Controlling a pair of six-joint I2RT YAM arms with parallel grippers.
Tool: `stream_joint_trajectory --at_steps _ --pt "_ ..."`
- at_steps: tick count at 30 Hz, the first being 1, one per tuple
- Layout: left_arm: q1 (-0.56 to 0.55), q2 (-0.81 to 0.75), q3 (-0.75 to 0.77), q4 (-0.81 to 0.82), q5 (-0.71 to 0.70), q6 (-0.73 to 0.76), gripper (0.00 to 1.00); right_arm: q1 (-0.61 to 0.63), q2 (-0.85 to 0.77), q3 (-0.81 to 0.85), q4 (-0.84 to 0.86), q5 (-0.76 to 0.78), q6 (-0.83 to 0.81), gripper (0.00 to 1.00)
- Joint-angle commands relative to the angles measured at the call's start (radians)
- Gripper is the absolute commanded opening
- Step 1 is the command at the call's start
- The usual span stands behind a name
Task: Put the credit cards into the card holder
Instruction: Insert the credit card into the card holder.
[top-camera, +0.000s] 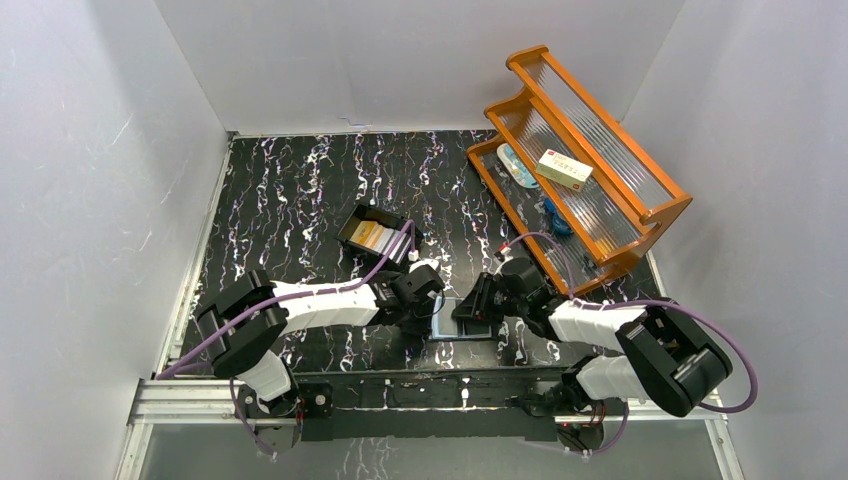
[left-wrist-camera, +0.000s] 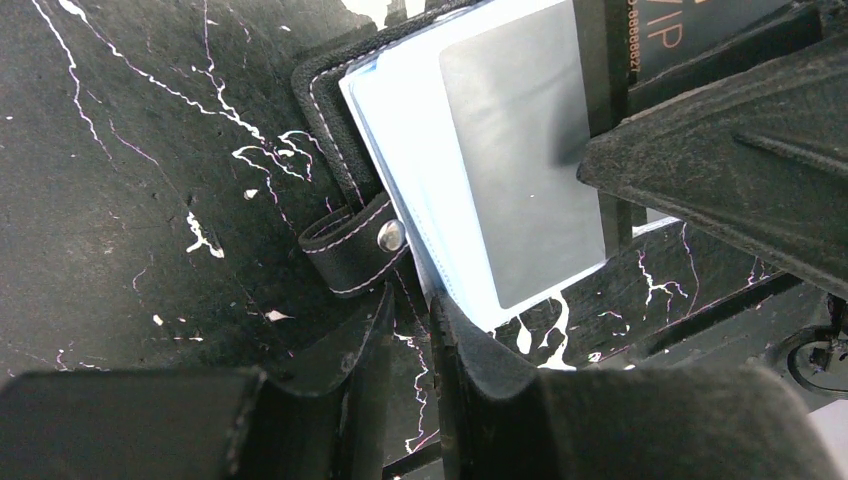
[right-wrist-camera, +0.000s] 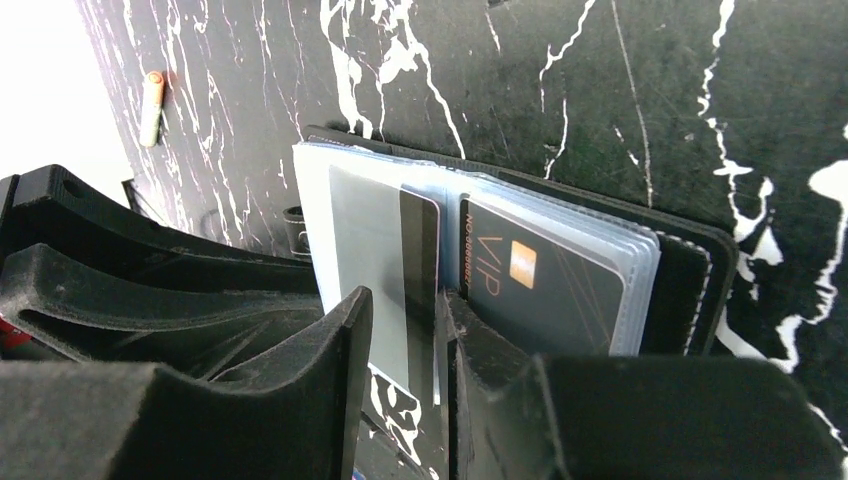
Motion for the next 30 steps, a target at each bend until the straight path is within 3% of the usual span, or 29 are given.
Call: stream_joint_trajectory --at_steps 1,6,13,20,24,28,30 --pt "-0.021 0.027 -0.036 -0.057 0.01 -0.008 0.19 0.045 0.032 0.032 -0.071 0.061 -0.002 0.38" --pt "-0.021 0.013 -0.027 -0.083 -0.026 0.001 0.19 0.047 0.038 0.013 0.003 0.037 -0.035 0.3" --pt "-0.02 -0.001 -0.002 -0.109 -0.068 0.01 0.19 0.047 0.103 0.038 0.061 -0.073 -0.095 0.38" --pt "-0.02 -0.019 0.008 -0.145 -0.099 0.008 0.2 0.047 0.092 0.038 0.023 -0.106 -0.116 0.26" --pt "-0.015 -0.053 0.009 -0.184 -0.126 -0.001 0.21 0.049 -0.003 0.038 -0.142 -0.022 -0.048 0.26" --pt "0.008 -0.089 0.009 -0.211 -0.125 -0.011 0.25 0.055 -0.125 0.013 -0.279 0.071 0.016 0.42" --pt "0.027 -0.11 0.01 -0.219 -0.111 -0.021 0.26 0.055 -0.161 0.029 -0.334 0.098 0.008 0.44"
